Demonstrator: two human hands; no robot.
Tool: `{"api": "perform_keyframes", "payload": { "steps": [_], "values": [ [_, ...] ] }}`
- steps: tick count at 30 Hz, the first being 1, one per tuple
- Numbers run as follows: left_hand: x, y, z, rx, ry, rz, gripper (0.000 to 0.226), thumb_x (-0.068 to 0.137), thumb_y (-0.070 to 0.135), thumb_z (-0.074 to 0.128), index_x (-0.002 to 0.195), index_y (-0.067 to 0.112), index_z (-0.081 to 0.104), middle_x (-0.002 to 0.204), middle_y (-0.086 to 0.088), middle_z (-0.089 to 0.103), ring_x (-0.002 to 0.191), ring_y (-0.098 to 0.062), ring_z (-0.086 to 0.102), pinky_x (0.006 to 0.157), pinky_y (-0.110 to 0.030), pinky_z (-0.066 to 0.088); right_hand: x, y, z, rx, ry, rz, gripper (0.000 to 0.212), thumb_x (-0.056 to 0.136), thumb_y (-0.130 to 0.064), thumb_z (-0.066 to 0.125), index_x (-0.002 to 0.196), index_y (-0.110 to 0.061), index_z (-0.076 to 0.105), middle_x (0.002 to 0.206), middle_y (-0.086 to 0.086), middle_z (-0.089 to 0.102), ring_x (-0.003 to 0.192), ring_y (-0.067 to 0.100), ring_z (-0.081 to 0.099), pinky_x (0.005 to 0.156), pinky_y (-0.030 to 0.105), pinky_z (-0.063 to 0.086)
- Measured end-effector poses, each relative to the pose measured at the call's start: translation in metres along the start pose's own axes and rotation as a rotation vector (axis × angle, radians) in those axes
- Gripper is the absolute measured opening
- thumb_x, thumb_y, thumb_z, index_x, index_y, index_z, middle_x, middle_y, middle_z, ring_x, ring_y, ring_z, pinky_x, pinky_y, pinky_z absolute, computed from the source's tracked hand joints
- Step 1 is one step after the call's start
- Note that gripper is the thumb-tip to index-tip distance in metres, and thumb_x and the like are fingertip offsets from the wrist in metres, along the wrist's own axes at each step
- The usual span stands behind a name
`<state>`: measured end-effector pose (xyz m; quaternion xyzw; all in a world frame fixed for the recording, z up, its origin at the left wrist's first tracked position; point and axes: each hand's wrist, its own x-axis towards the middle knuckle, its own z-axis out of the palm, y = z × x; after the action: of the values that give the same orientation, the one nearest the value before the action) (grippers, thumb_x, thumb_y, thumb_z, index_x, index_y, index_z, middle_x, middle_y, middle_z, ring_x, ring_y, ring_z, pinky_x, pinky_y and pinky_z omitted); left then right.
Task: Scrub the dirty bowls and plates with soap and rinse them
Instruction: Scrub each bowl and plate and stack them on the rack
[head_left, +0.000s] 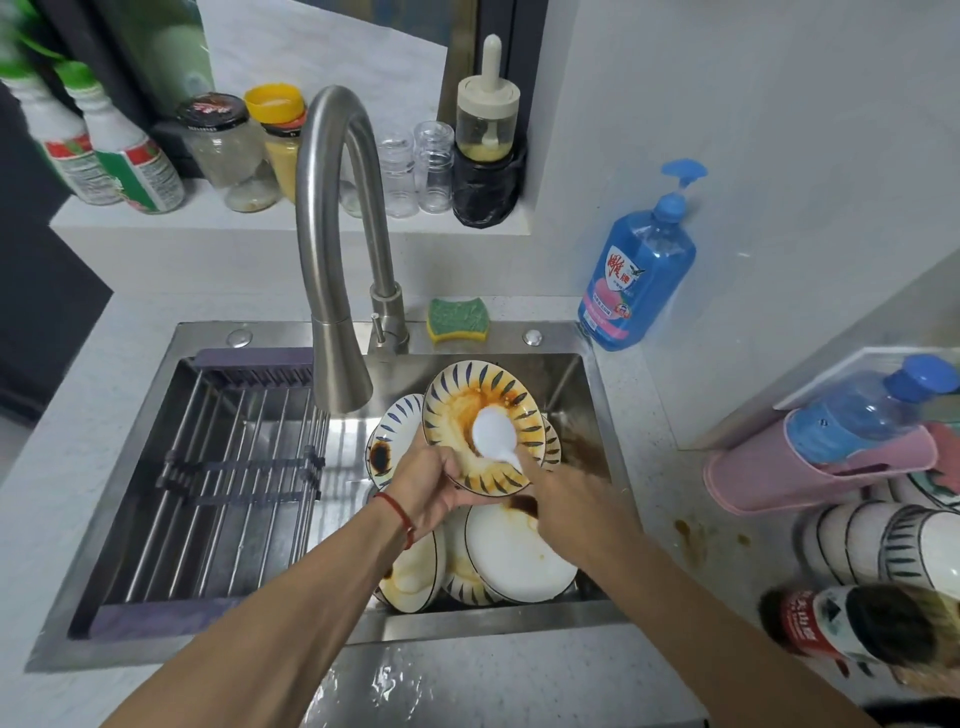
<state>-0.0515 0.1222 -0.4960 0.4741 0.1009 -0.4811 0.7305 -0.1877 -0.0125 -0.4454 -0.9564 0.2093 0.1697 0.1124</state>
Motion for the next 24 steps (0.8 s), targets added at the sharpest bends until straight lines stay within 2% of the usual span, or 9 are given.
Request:
{"api": "perform_keyframes", "payload": {
  "steps": [3, 6, 8, 10, 14, 18, 21, 22, 24],
  "values": [
    [-0.004, 0.007, 0.000, 0.059, -0.038, -0.011, 0.093, 0.072, -0.023, 0.027, 0.144, 0.033, 0.044, 0.138, -0.020, 0.055, 0.117, -0.057, 0.058, 0.080, -0.077, 0.053, 0.002, 0.012, 0.001, 0.005, 0.064, 0.067, 0.069, 0.100, -0.016, 0.051, 0.159, -0.031, 0.019, 0.096, 0.004, 0.059, 0.080, 0.020, 0.060, 0.063, 0.032, 0.043],
    [-0.009, 0.008, 0.003, 0.107, -0.028, -0.007, 0.091, 0.072, -0.024, 0.025, 0.143, 0.029, 0.047, 0.135, -0.020, 0.056, 0.109, -0.054, 0.063, 0.081, -0.077, 0.053, -0.005, -0.016, 0.003, -0.006, 0.054, -0.042, 0.071, 0.099, -0.012, 0.044, 0.160, -0.033, 0.012, 0.109, 0.010, 0.062, 0.085, 0.030, 0.060, 0.065, 0.037, 0.039],
    [-0.008, 0.008, 0.000, 0.097, -0.025, -0.021, 0.091, 0.071, -0.025, 0.026, 0.142, 0.029, 0.047, 0.135, -0.022, 0.057, 0.107, -0.052, 0.065, 0.080, -0.075, 0.054, -0.002, -0.013, 0.000, -0.008, 0.081, -0.040, 0.071, 0.099, -0.011, 0.044, 0.160, -0.032, 0.014, 0.109, 0.010, 0.063, 0.086, 0.032, 0.063, 0.067, 0.040, 0.046],
    [-0.006, 0.008, -0.001, 0.105, -0.047, -0.032, 0.093, 0.070, -0.024, 0.028, 0.144, 0.029, 0.046, 0.140, -0.022, 0.055, 0.114, -0.054, 0.062, 0.080, -0.074, 0.054, 0.006, -0.004, -0.006, 0.018, 0.087, 0.050, 0.069, 0.099, -0.013, 0.045, 0.160, -0.028, 0.018, 0.108, 0.012, 0.065, 0.089, 0.032, 0.065, 0.070, 0.041, 0.050],
    [-0.007, 0.007, 0.000, 0.138, -0.056, -0.055, 0.097, 0.063, -0.023, 0.033, 0.150, 0.019, 0.046, 0.143, -0.030, 0.052, 0.105, -0.049, 0.068, 0.081, -0.077, 0.052, -0.008, -0.028, -0.001, 0.049, 0.075, -0.049, 0.070, 0.099, -0.007, 0.043, 0.160, -0.032, 0.018, 0.101, 0.009, 0.063, 0.081, 0.030, 0.056, 0.066, 0.038, 0.036],
    [-0.013, 0.002, 0.007, 0.227, -0.100, -0.060, 0.090, 0.066, -0.023, 0.030, 0.142, 0.019, 0.051, 0.128, -0.022, 0.069, 0.107, -0.049, 0.070, 0.083, -0.074, 0.054, 0.012, -0.015, -0.010, 0.090, 0.096, 0.148, 0.067, 0.099, -0.005, 0.045, 0.159, -0.024, 0.024, 0.108, 0.013, 0.067, 0.095, 0.032, 0.066, 0.068, 0.037, 0.043],
    [-0.017, 0.002, 0.013, 0.214, -0.082, -0.071, 0.081, 0.069, -0.023, 0.027, 0.138, 0.011, 0.053, 0.103, -0.018, 0.076, 0.089, -0.037, 0.076, 0.085, -0.075, 0.053, 0.001, -0.037, -0.004, 0.142, 0.100, -0.022, 0.067, 0.097, -0.006, 0.047, 0.156, -0.029, 0.024, 0.106, 0.013, 0.065, 0.097, 0.036, 0.065, 0.068, 0.040, 0.038],
    [-0.017, 0.002, 0.013, 0.209, -0.082, -0.080, 0.079, 0.069, -0.022, 0.029, 0.139, 0.007, 0.052, 0.104, -0.020, 0.075, 0.088, -0.038, 0.075, 0.087, -0.076, 0.052, 0.000, -0.037, -0.004, 0.145, 0.106, -0.032, 0.068, 0.098, -0.008, 0.047, 0.157, -0.032, 0.022, 0.104, 0.012, 0.064, 0.094, 0.035, 0.064, 0.067, 0.040, 0.037],
    [-0.020, 0.001, 0.011, 0.198, -0.123, -0.107, 0.085, 0.064, -0.018, 0.038, 0.145, 0.006, 0.047, 0.125, -0.026, 0.069, 0.105, -0.049, 0.071, 0.088, -0.075, 0.052, 0.009, -0.023, -0.004, 0.101, 0.150, 0.084, 0.068, 0.099, -0.008, 0.044, 0.159, -0.030, 0.020, 0.102, 0.011, 0.064, 0.088, 0.032, 0.062, 0.066, 0.038, 0.038]
  ]
}}
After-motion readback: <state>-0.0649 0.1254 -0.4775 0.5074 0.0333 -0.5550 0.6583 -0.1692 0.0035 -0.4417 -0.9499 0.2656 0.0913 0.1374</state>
